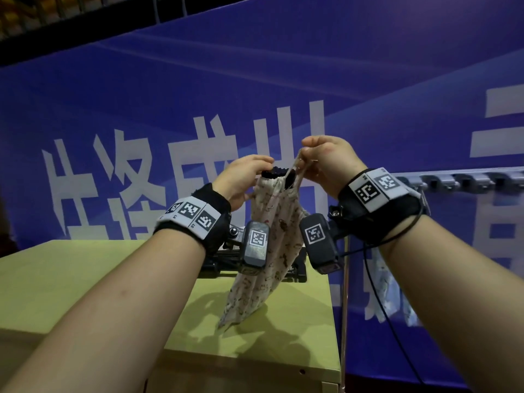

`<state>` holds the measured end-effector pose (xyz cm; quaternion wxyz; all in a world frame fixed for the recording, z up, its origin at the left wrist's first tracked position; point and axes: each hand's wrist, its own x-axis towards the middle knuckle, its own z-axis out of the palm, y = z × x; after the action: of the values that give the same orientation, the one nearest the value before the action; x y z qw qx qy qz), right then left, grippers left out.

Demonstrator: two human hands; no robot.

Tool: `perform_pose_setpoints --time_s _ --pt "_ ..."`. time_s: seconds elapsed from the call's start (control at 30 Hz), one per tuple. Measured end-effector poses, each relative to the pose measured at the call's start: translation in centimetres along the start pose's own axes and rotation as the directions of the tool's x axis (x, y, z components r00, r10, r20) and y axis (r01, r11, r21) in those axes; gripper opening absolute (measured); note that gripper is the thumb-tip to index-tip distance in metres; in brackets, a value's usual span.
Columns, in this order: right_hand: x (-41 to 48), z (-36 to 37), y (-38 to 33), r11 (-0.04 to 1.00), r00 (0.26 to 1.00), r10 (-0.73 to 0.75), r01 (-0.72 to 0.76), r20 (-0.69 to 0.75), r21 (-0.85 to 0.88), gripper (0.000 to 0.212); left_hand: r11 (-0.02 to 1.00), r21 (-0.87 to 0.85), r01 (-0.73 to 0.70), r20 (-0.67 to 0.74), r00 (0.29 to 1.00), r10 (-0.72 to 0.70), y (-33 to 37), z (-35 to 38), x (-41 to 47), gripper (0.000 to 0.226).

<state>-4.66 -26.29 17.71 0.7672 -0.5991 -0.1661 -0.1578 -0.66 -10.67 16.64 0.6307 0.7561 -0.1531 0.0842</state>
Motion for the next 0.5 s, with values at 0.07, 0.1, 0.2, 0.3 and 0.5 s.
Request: perform_pose_setpoints --time_s 0.07,0.1,0.2,0.3,0.5 --pt "0.3 0.0 0.2 0.998 0.997 0.042 -0.04 -0.059 0.045 0.025 0.999 -0.015 -0.034 0.02 0.999 0.034 -0.5 0.0 0.0 0.018" --pt "0.5 -0.1 0.3 0.994 0.992 0.084 -0.078 -0.094 0.073 0.025 0.999 -0.02 -0.042 0.034 0.999 0.042 -0.6 0.0 0.0 0.019" --pt "1.0 -0.1 0.2 0.976 0.971 0.195 -0.179 -0.134 0.124 0.025 0.997 -0.046 -0.068 0.064 0.995 0.071 -0.9 -0.1 0.0 0.02" --pt "1.2 -0.2 0.3 0.975 0.97 0.209 -0.197 -0.125 0.101 0.027 0.992 -0.051 -0.112 0.095 0.989 0.116 -1.0 -0.1 -0.1 0.022" --pt "1.7 -0.4 0.7 0.995 0.99 0.099 -0.098 -0.096 0.02 0.026 0.976 0.019 -0.215 0.157 0.965 0.21 -1.2 0.0 -0.1 0.026"
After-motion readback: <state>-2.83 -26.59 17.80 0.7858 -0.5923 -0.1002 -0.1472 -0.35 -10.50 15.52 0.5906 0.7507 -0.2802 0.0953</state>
